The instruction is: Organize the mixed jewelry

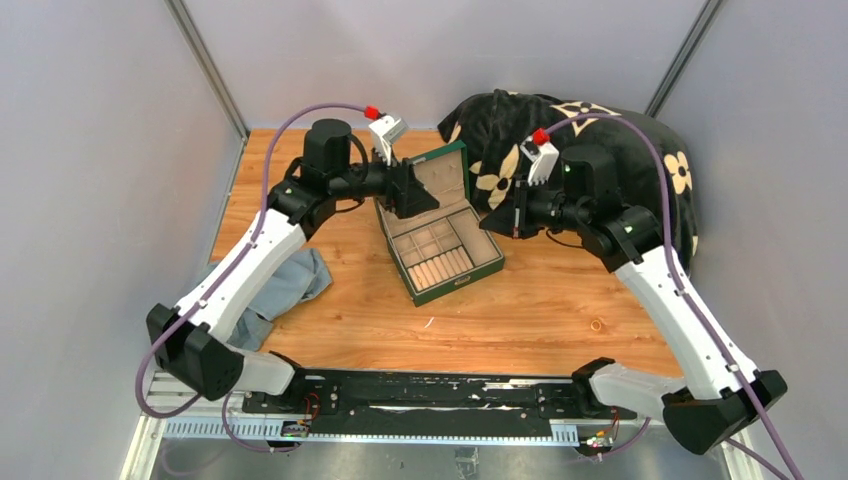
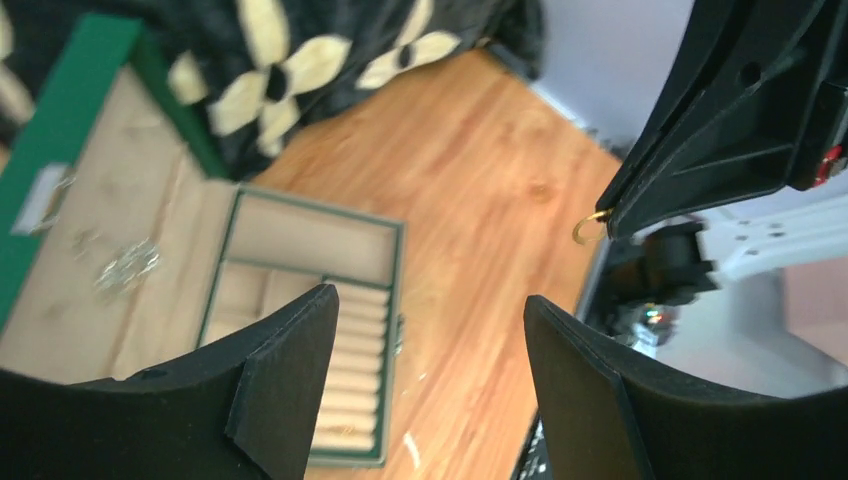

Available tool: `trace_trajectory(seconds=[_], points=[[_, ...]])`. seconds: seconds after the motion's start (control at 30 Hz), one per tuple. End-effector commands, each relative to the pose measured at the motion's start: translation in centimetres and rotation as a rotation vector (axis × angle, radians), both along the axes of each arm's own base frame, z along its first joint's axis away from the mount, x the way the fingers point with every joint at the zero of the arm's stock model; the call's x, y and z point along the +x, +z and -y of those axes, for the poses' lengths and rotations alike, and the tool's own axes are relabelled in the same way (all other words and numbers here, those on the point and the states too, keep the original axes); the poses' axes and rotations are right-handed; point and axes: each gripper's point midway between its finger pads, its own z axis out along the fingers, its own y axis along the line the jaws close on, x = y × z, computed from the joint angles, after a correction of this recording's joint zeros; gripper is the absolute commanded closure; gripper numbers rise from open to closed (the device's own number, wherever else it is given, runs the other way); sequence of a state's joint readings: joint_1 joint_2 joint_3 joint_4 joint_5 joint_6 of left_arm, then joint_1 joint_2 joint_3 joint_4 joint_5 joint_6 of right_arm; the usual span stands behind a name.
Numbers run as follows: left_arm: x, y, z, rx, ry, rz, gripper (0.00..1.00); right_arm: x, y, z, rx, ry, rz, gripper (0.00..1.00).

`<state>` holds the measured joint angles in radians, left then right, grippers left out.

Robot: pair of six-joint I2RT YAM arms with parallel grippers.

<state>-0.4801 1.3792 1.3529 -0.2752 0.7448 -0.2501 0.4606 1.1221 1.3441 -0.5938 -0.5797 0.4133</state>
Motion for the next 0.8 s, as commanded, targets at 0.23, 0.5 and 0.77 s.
trace_trajectory(seconds=[0.23, 0.5, 0.77], points=[[2.1, -2.9, -10.2, 0.172, 0.651, -0.015, 0.21, 1.0, -12.3, -2.1, -0.390, -0.067, -0.048, 1.00], [2.0, -4.3, -12.2, 0.135, 0.808, -0.089, 0.17, 1.4, -17.1, -8.0, -0.491, -0.001, -0.092, 1.00], [1.7, -4.7, -12.8, 0.209, 0.801, -0.090, 0.17, 3.3, -22.1, -9.0, -0.637, -0.054, -0.098, 1.00]])
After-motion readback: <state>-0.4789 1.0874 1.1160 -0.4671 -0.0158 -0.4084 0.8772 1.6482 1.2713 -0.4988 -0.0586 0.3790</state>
